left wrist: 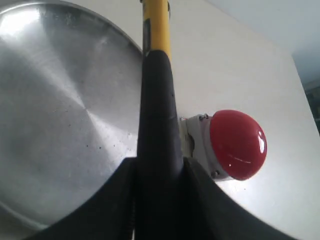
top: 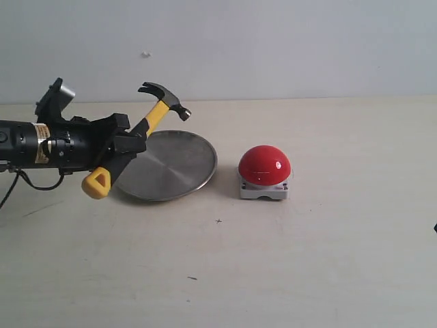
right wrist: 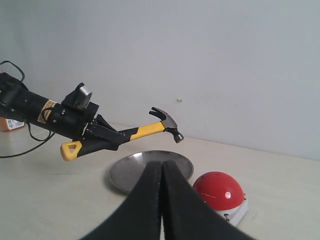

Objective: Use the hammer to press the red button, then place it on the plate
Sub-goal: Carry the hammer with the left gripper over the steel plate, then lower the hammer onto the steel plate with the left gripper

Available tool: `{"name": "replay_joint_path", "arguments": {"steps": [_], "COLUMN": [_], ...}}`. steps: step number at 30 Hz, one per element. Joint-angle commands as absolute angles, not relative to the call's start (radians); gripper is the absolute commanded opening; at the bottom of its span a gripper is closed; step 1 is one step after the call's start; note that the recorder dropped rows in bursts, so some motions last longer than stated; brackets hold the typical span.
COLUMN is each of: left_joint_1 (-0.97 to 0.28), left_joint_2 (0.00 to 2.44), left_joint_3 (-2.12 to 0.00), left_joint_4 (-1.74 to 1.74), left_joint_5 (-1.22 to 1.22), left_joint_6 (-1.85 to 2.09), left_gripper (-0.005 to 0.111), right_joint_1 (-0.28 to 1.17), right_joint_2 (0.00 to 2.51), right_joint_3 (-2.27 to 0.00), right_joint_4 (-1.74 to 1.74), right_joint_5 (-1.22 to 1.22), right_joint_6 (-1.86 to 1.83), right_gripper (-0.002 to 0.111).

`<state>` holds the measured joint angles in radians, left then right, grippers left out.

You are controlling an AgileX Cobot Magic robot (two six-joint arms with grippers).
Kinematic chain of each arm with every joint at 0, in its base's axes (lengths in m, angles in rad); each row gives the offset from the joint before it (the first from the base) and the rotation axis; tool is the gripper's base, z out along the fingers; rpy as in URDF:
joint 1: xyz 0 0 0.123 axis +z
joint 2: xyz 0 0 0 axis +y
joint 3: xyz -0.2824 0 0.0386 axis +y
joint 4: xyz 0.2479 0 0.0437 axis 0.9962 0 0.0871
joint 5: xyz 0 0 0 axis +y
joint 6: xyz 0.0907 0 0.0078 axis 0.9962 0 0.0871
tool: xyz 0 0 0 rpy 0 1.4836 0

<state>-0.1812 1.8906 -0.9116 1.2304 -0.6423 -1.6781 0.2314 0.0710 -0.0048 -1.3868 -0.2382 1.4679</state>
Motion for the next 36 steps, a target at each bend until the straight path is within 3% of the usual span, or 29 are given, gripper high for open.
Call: {"name": "replay_joint_path", "arguments": {"steps": [1, 16, 36], "left_joint_1": [-0.202, -0.231, -0.235], "left_joint_2": [1.946, 2.054, 2.129], "left_joint_3": [-0.991, -1.015, -1.015], "left_joint_4": [1.194, 1.113, 1.091], "left_joint_5": [-0.745, -0.603, -0.603], "left_joint_6": [-1.642, -1.500, -1.496], "left_gripper": [0.000, 0.000, 0.000], "right_joint_1": [0.232, 0.232, 0.232], "right_joint_2": [0.069, 0.069, 0.069], "right_joint_3": [0.000, 0.000, 0.000], "right_joint_4": [-1.389, -1.389, -1.389], "right_joint_5": [-0.234, -0.234, -0.240], "right_joint_6": [1.468, 1.468, 1.468], "right_gripper": [0.000, 0.000, 0.000]}}
